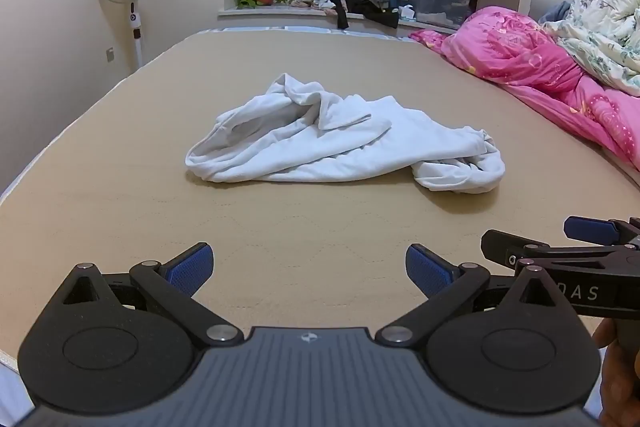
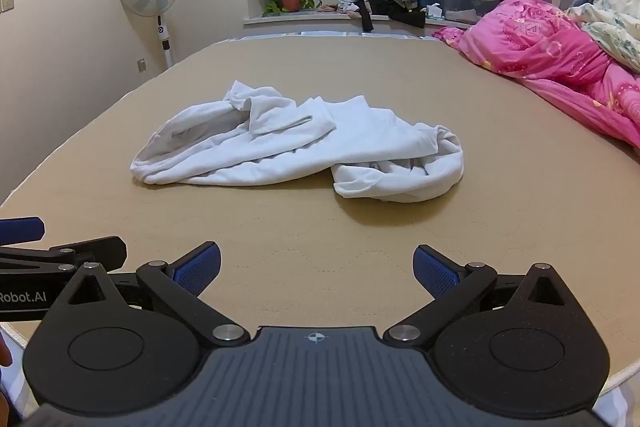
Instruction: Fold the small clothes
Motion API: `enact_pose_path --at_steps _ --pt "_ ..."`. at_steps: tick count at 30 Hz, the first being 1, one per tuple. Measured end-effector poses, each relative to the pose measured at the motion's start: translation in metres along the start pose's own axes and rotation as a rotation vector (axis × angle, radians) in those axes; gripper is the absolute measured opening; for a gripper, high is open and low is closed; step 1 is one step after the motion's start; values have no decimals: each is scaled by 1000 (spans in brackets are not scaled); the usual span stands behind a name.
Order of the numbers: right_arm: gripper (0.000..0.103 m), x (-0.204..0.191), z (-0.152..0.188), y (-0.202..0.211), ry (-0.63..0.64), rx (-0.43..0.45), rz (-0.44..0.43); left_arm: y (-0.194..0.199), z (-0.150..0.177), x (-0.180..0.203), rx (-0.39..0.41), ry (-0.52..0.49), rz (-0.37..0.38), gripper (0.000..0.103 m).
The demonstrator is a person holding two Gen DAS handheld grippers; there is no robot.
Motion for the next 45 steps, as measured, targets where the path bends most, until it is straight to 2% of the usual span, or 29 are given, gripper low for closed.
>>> enact_pose_path --at_steps 17,22,24,26,27,28,29,30,32,33,35,38,41,43,45 --pt "102 -1 0 -1 0 0 0 1 -1 0 0 -1 0 102" --pt "101 0 -4 3 -25 22 -12 7 2 -7 33 11 -23 102" --pt "100 5 -12 7 -36 58 -14 12 0 -7 64 13 -34 93" --pt "97 21 -31 0 -29 93 -12 11 -1 -7 77 -1 -46 62" --pt "90 25 -39 4 -22 115 -11 8 -1 -5 71 -12 -53 53" --pt "86 35 -48 2 -14 141 -2 6 0 -4 66 -27 -62 33" --pt "75 43 -55 6 -10 172 5 2 -1 -3 64 -27 -59 21" --pt "56 54 -61 2 -28 186 5 1 0 -4 47 -37 -61 19" --pt "34 70 -68 -8 -94 163 -16 -5 1 -4 18 -35 -45 18" --pt "31 79 -72 -12 -128 172 -29 -7 -1 -3 16 -50 -40 18" --pt "29 85 -82 -10 -122 200 -28 -19 -10 3 17 -82 -15 18" --pt "30 91 -85 -17 -143 193 -39 -53 -30 16 4 -115 -13 18" --pt "30 101 -84 -25 -228 180 -55 -108 -51 27 -59 -84 -27 18" --pt "31 108 -84 -29 -269 167 -68 -149 -61 30 -119 -89 -71 18" --pt "31 114 -84 -30 -290 158 -77 -188 -72 33 -172 -49 -84 19"
Point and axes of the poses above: each gripper's, at about its wrist camera, not at the fingertips, and y roughly against the way its jaws point, x to its right, z to its underside, the point moved 5 cm from there along -y, roughly the way its jaws point, and after that the axes turned 15 degrees about -z, right-handed, at the moved point
